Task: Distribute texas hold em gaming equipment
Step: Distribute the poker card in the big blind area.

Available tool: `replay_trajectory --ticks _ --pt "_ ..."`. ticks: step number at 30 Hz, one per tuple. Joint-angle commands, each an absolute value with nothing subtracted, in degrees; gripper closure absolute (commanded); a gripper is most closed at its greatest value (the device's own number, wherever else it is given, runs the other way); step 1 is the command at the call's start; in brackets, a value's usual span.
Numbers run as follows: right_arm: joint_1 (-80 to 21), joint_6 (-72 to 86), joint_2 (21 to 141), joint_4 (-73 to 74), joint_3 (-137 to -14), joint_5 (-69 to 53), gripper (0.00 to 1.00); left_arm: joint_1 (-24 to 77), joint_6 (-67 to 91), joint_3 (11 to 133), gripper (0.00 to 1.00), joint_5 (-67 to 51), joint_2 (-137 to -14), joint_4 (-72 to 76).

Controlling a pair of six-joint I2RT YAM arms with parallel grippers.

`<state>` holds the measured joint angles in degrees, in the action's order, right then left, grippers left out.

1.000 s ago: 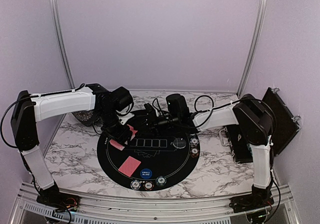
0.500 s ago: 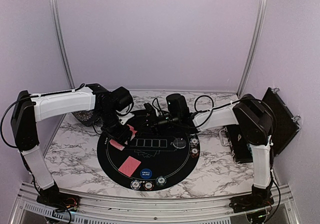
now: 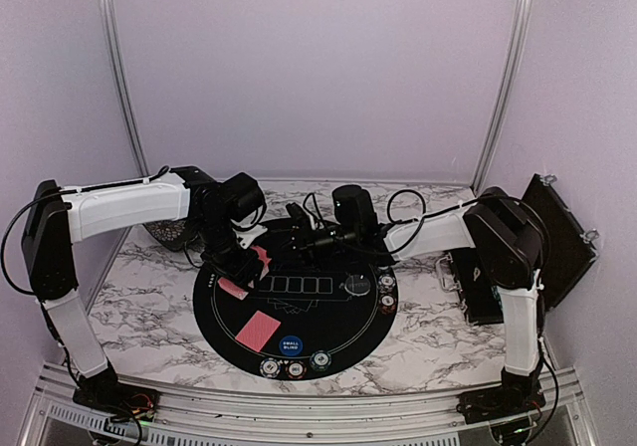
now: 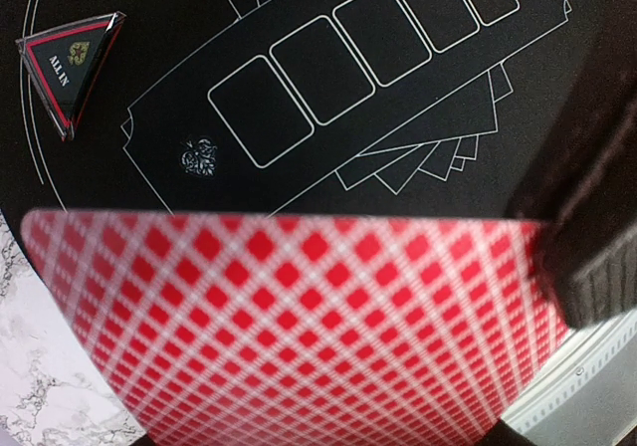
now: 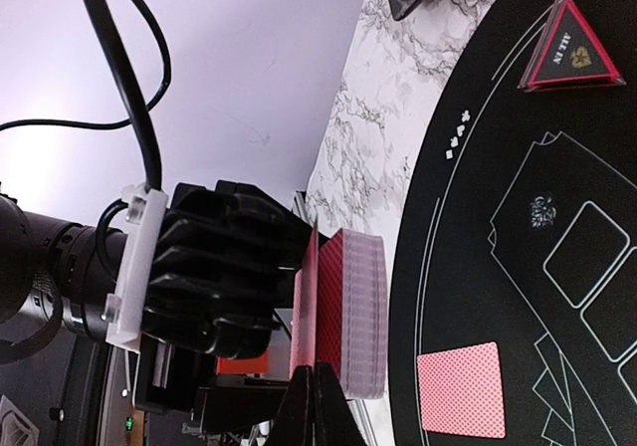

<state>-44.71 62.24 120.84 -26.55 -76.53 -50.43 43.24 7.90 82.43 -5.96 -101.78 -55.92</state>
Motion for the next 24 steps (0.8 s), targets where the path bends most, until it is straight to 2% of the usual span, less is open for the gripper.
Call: replay_trajectory --ticks 1,24 --pt "-44.12 63.77 121.16 -29.62 -76.8 -51.52 1.0 43.58 7.73 83.08 0.43 -5.48 -101.37 -57.66" --pt "-39.48 62.94 118.32 -28.62 -75.53 -51.83 1.0 43.59 8.49 81.94 0.43 -4.45 -100.26 -57.63"
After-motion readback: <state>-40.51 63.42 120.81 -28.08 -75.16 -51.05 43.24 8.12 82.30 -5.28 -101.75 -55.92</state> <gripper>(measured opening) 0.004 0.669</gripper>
